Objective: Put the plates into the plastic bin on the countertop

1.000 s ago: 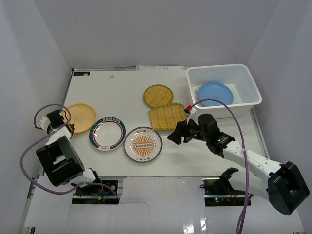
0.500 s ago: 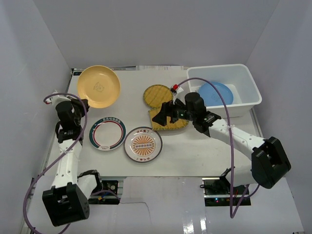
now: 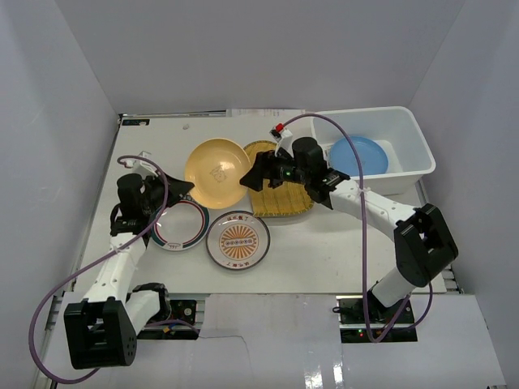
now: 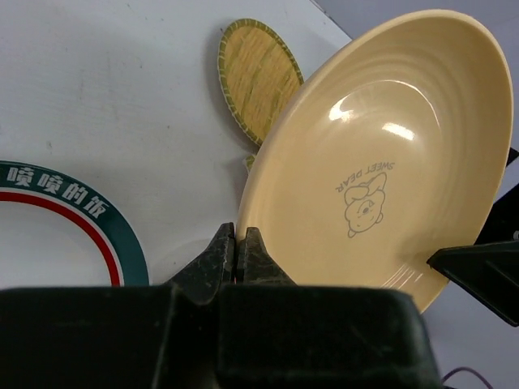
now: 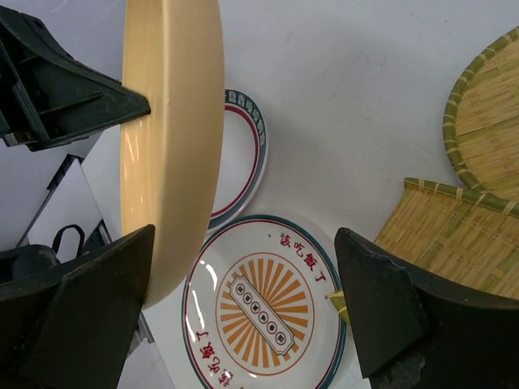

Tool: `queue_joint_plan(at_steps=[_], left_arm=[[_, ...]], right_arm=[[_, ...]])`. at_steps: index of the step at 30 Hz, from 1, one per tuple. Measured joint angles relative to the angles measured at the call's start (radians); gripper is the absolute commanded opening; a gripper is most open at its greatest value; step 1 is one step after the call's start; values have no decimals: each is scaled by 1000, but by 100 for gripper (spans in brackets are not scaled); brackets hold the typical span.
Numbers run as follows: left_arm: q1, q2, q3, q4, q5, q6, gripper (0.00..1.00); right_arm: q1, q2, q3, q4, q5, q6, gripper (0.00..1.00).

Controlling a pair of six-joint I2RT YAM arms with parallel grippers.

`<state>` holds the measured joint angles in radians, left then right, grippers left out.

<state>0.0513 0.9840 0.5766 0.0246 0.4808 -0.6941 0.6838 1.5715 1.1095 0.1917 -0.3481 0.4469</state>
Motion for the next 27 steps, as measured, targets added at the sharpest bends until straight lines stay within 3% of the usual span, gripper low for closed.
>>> queue_joint_plan(at_steps=[1, 2, 4, 5, 6, 7, 8, 9, 12, 17, 23, 27], left_arm=[[-3, 0, 1, -3, 8, 5, 0], [-6, 0, 2, -8, 17, 8, 0], [-16, 0, 10, -21, 42, 18, 0], [-21, 0, 14, -24, 48, 22, 19], [-24, 0, 18, -27, 53, 30, 32], [-26, 0, 23, -32, 63, 36, 45], [-27, 0, 27, -32, 81, 39, 57], [-28, 0, 34, -34, 95, 42, 79], [-31, 0, 60, -51, 123, 47, 97], [-34, -1, 104, -107, 114, 76, 98], [-34, -3, 134, -192, 27, 101, 98], [-34, -6, 146, -274, -101, 104, 98]], right_arm=[[0, 5, 1, 3, 2, 7, 100], [2, 10, 5, 3, 6, 12, 92], [5, 28, 23, 8, 13, 16, 50], [6, 37, 31, 12, 18, 22, 22], [7, 41, 37, 14, 25, 26, 12], [11, 43, 42, 12, 57, 45, 8], [10, 45, 42, 15, 72, 45, 8], [6, 45, 43, 16, 89, 45, 8], [-13, 35, 43, -3, 156, 42, 8], [-201, -78, 26, -43, 187, 58, 8], [-662, -255, -45, -39, 293, 102, 8], [-786, -246, -106, -48, 334, 105, 9]])
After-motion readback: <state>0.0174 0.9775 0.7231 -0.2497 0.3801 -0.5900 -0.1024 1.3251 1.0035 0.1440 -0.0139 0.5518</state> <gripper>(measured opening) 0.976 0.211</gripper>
